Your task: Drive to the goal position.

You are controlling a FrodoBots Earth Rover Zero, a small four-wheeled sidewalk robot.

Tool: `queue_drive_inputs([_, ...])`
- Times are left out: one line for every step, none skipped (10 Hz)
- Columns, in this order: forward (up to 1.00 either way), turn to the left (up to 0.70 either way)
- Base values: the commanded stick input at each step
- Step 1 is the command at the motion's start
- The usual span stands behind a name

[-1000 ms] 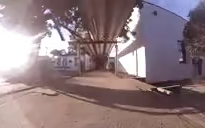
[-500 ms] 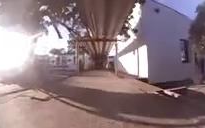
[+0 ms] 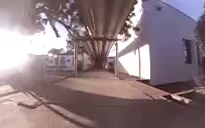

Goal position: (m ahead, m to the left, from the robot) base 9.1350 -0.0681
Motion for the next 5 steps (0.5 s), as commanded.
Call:
queue_drive_inputs([0.7,0.0])
queue_drive_inputs([0.7,0.0])
queue_drive_inputs([0.7,0.0])
queue_drive_inputs([0.7,0.0])
queue_drive_inputs([0.7,0.0])
